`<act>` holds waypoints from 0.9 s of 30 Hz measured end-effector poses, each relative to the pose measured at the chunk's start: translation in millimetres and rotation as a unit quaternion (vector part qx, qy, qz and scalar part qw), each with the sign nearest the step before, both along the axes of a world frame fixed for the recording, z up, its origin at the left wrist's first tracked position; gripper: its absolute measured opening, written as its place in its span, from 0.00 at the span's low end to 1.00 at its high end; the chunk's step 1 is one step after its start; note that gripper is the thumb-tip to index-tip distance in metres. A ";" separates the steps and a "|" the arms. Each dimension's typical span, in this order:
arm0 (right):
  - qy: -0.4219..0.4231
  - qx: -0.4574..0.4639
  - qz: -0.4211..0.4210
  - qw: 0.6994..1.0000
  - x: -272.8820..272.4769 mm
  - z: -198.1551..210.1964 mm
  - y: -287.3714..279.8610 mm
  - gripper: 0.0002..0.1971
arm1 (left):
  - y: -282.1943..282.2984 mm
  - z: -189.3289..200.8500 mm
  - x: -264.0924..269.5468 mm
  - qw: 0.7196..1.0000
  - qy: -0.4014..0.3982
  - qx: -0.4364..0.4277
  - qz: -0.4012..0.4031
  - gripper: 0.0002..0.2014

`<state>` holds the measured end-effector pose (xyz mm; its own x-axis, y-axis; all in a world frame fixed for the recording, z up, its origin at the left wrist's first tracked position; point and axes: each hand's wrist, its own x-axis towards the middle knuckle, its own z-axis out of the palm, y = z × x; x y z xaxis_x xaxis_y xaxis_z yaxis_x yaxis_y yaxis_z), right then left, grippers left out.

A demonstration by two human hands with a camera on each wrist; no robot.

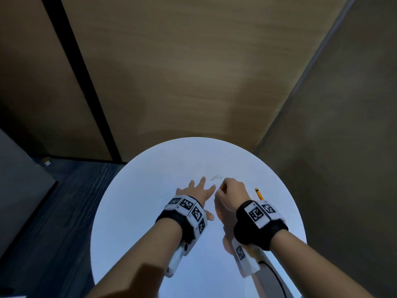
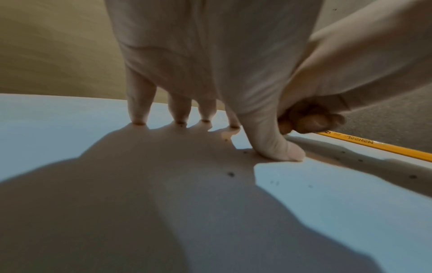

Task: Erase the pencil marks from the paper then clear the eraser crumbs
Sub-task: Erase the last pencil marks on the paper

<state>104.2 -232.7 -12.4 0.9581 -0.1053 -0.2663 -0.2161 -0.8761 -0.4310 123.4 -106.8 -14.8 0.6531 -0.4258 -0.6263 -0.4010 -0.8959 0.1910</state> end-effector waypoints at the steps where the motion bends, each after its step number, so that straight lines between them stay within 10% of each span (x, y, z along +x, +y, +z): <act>1: 0.006 0.002 0.021 1.000 -7.7 -1.1 0.3 0.05 | 0.0 -0.3 -0.7 1.000 -0.004 -0.001 0.001 0.47; 19: -0.094 0.050 -0.061 0.992 11.0 16.0 -30.2 0.05 | -0.9 -3.5 -0.3 0.999 -0.035 -0.002 -0.002 0.46; 27: 0.031 0.033 0.061 0.997 -3.2 4.5 -5.9 0.04 | -5.8 -9.8 -1.0 0.999 -0.026 -0.007 0.021 0.51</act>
<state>101.0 -238.7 -7.9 0.9442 0.0304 -0.3278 -0.1377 -0.8680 -0.4770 122.4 -112.6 -24.6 0.7014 -0.4059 -0.5859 -0.3735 -0.9094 0.1829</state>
